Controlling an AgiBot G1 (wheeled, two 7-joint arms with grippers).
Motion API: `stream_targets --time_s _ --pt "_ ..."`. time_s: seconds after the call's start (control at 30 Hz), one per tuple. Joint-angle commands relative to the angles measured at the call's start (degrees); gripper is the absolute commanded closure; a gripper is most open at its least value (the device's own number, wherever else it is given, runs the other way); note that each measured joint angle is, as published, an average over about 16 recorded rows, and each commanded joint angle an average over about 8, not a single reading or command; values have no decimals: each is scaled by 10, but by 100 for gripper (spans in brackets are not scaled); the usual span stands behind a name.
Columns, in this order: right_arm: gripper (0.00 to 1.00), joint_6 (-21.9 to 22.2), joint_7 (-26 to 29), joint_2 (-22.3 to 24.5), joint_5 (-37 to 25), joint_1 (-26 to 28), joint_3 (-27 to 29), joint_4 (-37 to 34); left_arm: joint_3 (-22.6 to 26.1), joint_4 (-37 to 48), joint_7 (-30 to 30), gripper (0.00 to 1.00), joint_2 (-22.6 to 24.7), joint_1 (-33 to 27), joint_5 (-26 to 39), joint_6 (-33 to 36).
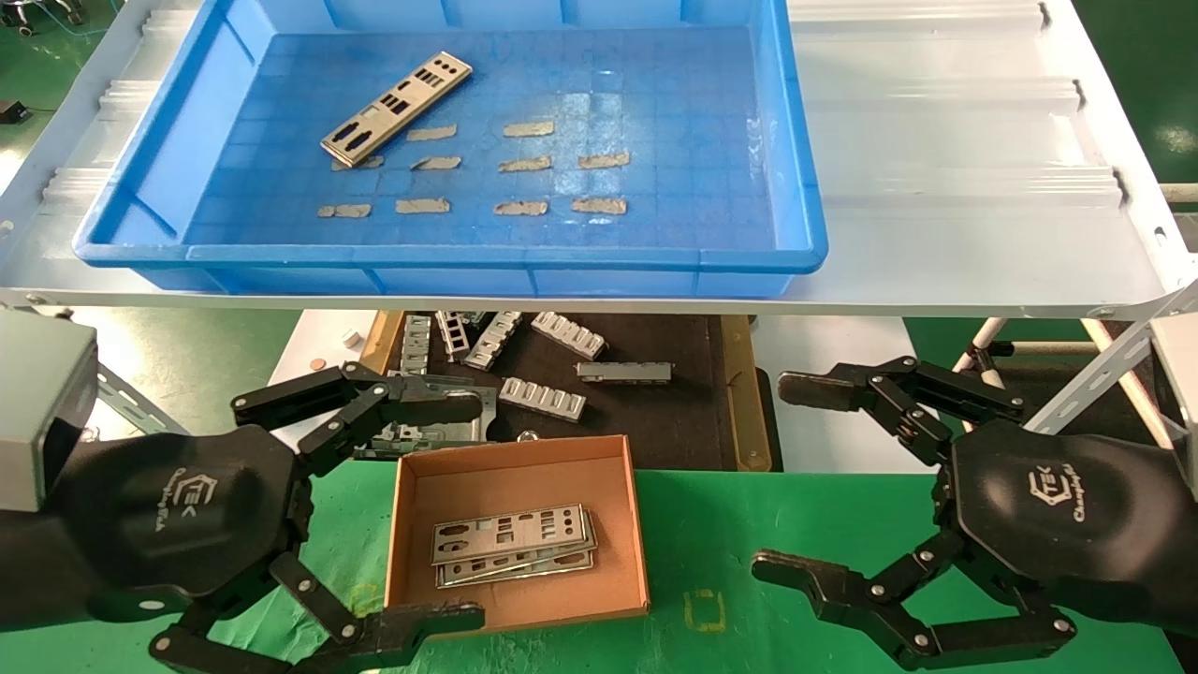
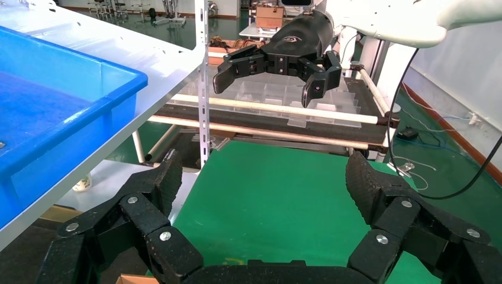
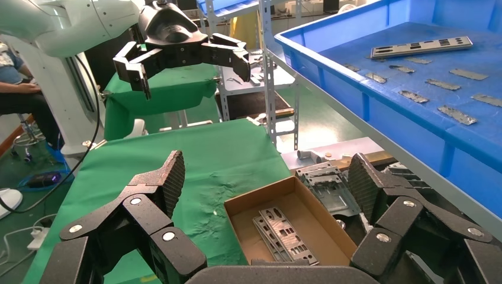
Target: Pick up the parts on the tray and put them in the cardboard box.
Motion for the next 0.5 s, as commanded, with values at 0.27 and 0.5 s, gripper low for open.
stream_targets --time_s 0.27,0.5 --pt "0 0 0 0 0 0 0 0 0 0 0 0 0 0 0 0" --pt "0 0 0 0 0 0 0 0 1 1 1 0 0 -1 1 -1"
